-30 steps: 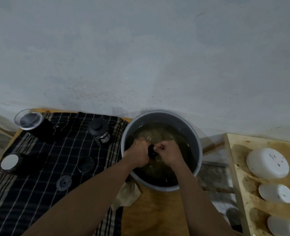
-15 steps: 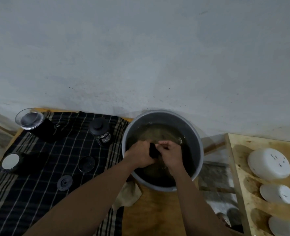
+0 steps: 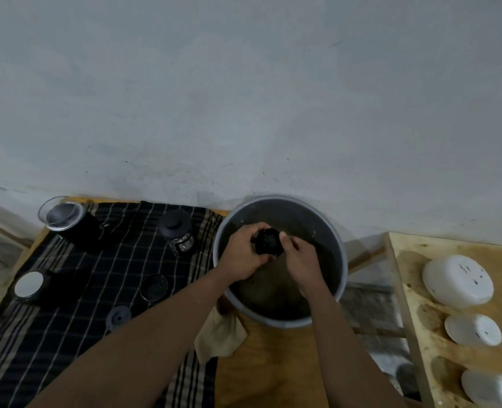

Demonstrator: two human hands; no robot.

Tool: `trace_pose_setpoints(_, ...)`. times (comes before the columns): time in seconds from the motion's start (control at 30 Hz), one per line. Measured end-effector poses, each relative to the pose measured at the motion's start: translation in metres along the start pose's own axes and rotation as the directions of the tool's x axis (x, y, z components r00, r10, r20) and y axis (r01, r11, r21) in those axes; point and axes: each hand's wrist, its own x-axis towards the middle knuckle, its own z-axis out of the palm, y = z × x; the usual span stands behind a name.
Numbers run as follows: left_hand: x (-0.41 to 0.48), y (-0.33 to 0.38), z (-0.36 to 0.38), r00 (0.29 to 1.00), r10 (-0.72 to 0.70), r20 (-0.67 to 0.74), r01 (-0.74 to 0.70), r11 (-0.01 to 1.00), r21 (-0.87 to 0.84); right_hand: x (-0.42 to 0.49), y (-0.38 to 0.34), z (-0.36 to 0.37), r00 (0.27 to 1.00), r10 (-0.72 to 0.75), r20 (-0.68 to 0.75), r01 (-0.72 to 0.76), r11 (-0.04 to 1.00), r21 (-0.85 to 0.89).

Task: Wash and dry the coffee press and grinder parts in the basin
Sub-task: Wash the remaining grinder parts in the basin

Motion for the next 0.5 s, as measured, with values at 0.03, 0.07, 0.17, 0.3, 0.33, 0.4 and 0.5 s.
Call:
trace_pose_setpoints(0.03,-0.001,0.001,0.000,1.000,0.006,-0.006,-0.006,1.000,0.013,-0.002,-0.002,-0.001,1.000,-0.019,-0.005,0.019,0.999,-0.029)
trace_pose_setpoints(0.07,0.000,0.001,0.000,1.000,0.002,-0.022,-0.001,0.999,0.035,-0.003,-0.004,-0.001,0.999,-0.034,-0.009,0.033,0.998,-0.051)
trace_pose_setpoints(0.17,-0.002,0.006,0.000,1.000,0.017,0.009,-0.018,0.999,0.034,-0.004,-0.003,-0.002,0.999,-0.036,-0.003,0.035,0.996,-0.079)
trace_pose_setpoints(0.3,-0.007,0.017,0.003,1.000,-0.024,0.007,0.023,0.999,0.037,-0.004,0.004,-0.005,0.997,-0.060,-0.042,0.055,0.992,-0.118)
trace_pose_setpoints(0.33,-0.008,0.015,0.002,0.999,-0.039,0.009,0.038,0.999,0.031,-0.005,0.004,-0.003,0.997,-0.059,-0.043,0.053,0.990,-0.131)
trace_pose_setpoints(0.4,-0.010,0.012,0.001,0.994,-0.101,0.044,0.101,0.995,0.001,-0.007,0.005,-0.001,0.999,-0.027,-0.028,0.023,0.990,-0.142)
trace_pose_setpoints(0.5,-0.009,0.011,-0.001,0.957,-0.278,0.081,0.287,0.946,-0.148,-0.013,0.006,-0.003,0.999,-0.002,-0.036,0.000,0.999,-0.049)
